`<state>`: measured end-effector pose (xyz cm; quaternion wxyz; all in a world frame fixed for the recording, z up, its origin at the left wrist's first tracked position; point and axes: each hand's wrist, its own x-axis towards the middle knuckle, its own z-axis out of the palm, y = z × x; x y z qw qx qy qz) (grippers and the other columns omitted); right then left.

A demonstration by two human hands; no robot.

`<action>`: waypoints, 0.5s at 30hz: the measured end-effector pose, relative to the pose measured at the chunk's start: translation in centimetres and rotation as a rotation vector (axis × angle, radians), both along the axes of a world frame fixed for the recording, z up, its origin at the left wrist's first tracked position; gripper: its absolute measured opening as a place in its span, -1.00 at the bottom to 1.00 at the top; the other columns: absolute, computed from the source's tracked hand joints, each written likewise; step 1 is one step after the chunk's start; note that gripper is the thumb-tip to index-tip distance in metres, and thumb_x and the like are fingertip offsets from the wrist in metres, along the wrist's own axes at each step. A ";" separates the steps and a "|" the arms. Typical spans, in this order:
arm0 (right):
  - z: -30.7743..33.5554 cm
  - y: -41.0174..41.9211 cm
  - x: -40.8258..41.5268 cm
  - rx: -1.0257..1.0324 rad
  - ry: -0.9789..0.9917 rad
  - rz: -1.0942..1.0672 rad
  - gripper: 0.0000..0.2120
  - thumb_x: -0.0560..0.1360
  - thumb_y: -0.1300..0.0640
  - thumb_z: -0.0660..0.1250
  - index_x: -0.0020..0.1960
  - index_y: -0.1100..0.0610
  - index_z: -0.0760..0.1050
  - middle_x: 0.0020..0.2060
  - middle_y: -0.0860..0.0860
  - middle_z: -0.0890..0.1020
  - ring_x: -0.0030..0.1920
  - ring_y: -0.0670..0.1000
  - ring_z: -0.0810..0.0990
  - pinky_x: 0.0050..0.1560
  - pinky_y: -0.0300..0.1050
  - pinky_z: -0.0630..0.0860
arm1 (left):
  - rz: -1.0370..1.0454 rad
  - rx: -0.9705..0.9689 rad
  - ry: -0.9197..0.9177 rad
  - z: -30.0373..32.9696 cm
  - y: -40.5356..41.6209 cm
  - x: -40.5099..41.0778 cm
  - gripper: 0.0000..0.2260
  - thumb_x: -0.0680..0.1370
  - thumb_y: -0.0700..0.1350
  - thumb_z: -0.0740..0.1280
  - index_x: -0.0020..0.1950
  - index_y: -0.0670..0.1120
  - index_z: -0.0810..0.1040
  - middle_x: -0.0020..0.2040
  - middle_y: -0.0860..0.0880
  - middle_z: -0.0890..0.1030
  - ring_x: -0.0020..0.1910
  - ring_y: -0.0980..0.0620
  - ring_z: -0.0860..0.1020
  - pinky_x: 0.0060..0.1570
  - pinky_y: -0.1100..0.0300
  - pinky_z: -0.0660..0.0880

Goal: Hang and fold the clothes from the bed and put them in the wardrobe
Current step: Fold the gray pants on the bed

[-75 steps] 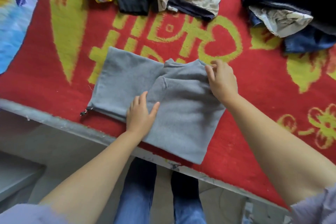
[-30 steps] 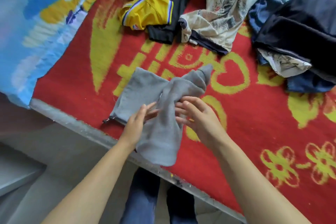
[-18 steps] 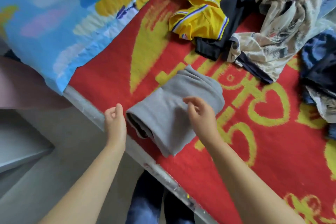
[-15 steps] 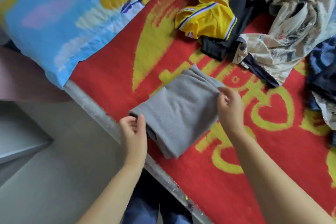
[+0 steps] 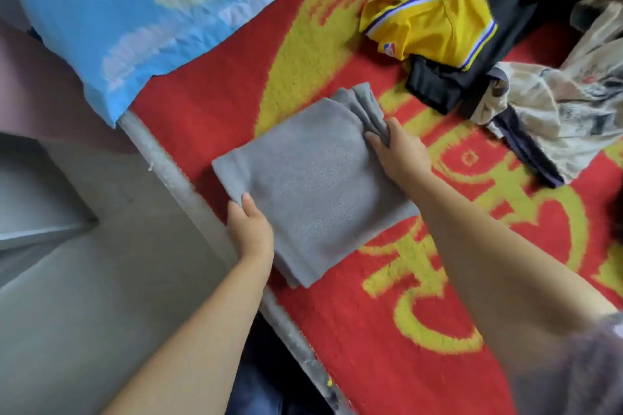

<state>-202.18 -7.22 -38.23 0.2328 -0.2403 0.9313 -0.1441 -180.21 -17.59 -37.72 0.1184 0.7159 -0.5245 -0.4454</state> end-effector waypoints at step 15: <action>-1.5 6.5 6.5 0.121 0.292 0.839 -0.50 0.62 -0.10 -0.06 0.53 0.00 0.12 0.51 -0.08 0.19 0.51 0.05 0.17 0.49 0.18 -0.01 | -1.118 -0.441 -0.488 -1.1 6.0 3.4 -0.45 0.58 0.09 0.09 0.51 -0.13 0.18 0.52 -0.13 0.15 0.50 -0.13 0.12 0.31 -0.44 0.10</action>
